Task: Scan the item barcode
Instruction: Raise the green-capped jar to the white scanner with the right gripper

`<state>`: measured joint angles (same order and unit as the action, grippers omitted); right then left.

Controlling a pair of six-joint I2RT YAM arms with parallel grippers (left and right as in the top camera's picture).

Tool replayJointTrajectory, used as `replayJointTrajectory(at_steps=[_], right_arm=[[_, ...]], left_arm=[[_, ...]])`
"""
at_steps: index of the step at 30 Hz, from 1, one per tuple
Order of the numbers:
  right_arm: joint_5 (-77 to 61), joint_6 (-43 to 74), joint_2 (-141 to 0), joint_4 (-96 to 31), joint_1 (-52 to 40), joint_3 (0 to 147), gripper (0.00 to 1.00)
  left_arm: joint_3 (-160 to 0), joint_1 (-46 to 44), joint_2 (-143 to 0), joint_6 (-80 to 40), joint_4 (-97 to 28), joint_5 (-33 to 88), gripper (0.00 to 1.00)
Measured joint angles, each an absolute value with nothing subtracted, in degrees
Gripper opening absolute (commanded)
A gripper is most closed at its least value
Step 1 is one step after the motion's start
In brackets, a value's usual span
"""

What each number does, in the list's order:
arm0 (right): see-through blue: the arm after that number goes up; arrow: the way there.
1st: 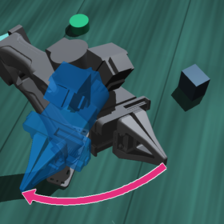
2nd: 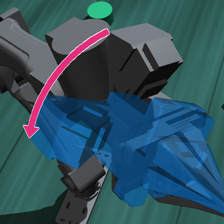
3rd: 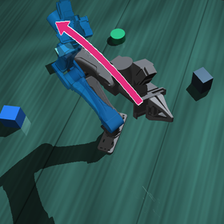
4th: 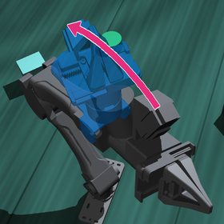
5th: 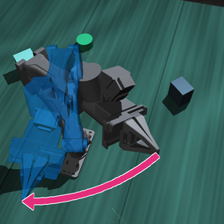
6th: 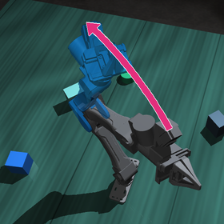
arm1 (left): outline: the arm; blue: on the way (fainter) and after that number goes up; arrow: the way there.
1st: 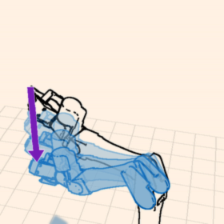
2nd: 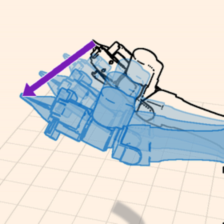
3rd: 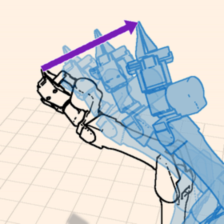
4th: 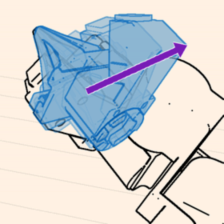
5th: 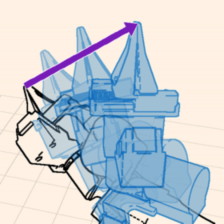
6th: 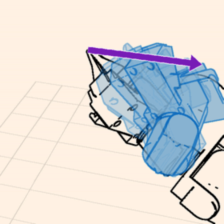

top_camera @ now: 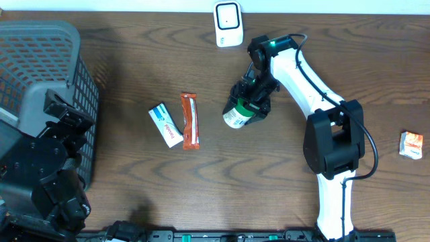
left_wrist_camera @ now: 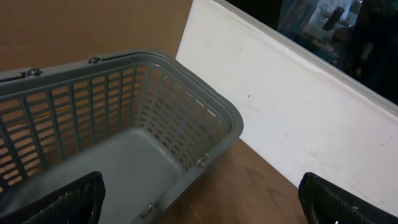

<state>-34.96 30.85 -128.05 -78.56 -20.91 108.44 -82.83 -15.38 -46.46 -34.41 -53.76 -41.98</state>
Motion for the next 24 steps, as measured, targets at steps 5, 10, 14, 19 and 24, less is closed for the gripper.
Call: replayJointTrajectory(at_steps=[5,10,14,19,24], right_arm=[[-34.68,30.28,-128.05,-64.07,-21.3,108.42,0.56],[-34.22,29.89,-128.05,-48.34,-21.12,109.06,0.56],[-30.35,30.11,-128.05,-35.2,-20.36,109.8,0.57],[-19.49,30.11,-128.05,-26.35,-19.77,110.21,0.57],[-8.91,29.5,-128.07,-17.78,-19.77,110.21,0.55]], left_arm=[[-82.83,-15.38,-46.46,-34.41,-53.76,-41.98,1.0],[-82.83,-15.38,-46.46,-34.41,-53.76,-41.98,1.0],[-82.83,-15.38,-46.46,-34.41,-53.76,-41.98,1.0],[-82.83,-15.38,-46.46,-34.41,-53.76,-41.98,1.0],[-82.83,-15.38,-46.46,-34.41,-53.76,-41.98,1.0]])
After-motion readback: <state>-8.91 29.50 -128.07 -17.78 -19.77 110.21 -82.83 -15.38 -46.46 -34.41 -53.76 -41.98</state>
